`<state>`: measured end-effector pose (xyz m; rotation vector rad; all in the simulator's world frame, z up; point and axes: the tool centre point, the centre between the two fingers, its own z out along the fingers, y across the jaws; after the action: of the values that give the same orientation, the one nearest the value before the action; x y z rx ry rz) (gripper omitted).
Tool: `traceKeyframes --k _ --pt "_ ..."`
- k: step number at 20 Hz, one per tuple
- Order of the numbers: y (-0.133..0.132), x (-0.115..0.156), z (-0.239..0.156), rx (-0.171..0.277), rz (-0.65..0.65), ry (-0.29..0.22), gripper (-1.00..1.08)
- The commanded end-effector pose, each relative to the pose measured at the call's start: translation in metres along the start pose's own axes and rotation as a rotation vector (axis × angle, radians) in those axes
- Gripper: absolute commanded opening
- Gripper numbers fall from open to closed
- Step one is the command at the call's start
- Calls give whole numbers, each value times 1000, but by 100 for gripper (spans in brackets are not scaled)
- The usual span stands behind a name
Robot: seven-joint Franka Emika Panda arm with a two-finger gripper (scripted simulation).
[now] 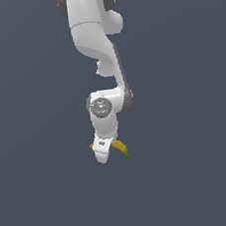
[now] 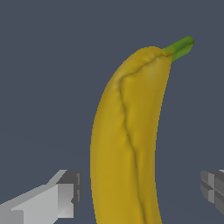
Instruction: Pick up the object and move it to a goal position.
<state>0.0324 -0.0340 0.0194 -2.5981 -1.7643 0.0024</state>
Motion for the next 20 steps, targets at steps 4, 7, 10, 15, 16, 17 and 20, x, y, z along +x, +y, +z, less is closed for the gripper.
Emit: traceKeyframes --k 4,7,10,15,16,17,20 --pt "1 0 1 -2 0 0 -100" --pt "1 0 1 -2 0 0 -100" --pt "1 0 1 -2 0 0 -100" --pt "1 6 -4 -1 -2 1 -100" --pt "1 8 -7 -1 -2 1 -100" --pt "1 11 -11 -1 -2 1 -100" --pt "2 22 -24 -1 -2 1 -100"
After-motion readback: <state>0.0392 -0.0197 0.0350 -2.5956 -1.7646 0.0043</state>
